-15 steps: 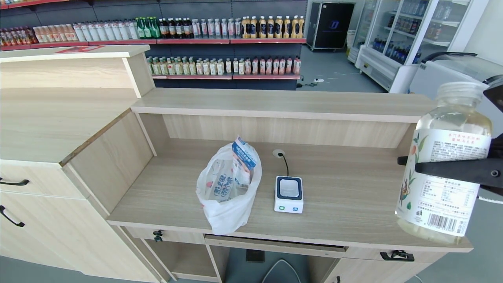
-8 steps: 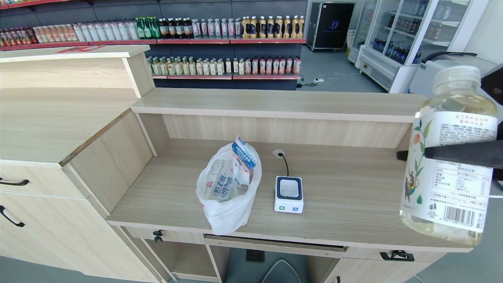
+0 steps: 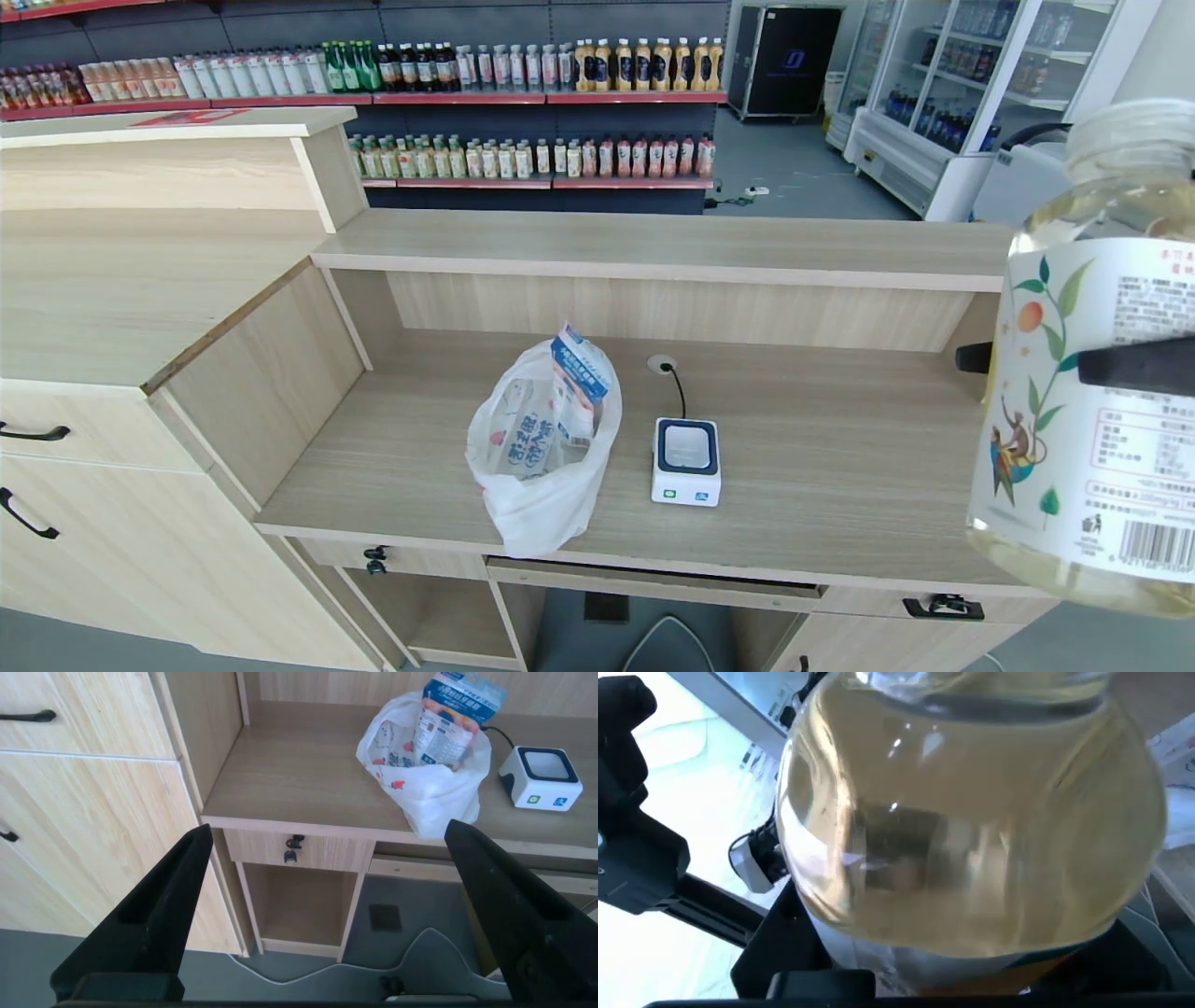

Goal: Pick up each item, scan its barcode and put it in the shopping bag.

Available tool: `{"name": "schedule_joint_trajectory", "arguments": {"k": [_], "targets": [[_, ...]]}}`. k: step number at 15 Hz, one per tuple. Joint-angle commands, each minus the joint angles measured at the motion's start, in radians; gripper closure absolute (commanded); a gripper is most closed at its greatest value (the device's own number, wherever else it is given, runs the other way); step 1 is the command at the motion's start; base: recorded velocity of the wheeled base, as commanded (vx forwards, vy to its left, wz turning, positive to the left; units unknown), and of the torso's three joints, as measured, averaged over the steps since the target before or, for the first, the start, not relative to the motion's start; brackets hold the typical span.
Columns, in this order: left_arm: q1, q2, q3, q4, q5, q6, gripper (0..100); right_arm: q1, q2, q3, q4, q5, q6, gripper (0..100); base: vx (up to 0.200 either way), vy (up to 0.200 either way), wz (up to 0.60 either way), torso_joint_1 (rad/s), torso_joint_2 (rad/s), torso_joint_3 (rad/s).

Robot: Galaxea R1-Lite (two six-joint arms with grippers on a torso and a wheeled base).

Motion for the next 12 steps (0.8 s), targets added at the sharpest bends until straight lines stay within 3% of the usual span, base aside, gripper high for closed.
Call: {"name": "schedule_joint_trajectory", "arguments": {"k": [1, 6, 12], "targets": [[0.000, 0.000, 0.000, 0.000, 0.000, 0.000, 0, 0.022, -0.009, 0.007, 0.001, 0.002, 0.000, 100, 0.000, 0.000, 0.00, 0.000, 0.00, 0.000], [0.000, 0.000, 0.000, 0.000, 0.000, 0.000, 0, 0.089, -0.049, 0.047, 0.012, -0.001, 0.004, 100, 0.000, 0.000, 0.00, 0.000, 0.00, 0.000], [0.000, 0.000, 0.000, 0.000, 0.000, 0.000, 0, 0.086, -0.052, 0.051, 0.012, -0.004, 0.004, 100, 0.000, 0.000, 0.00, 0.000, 0.00, 0.000]]}}
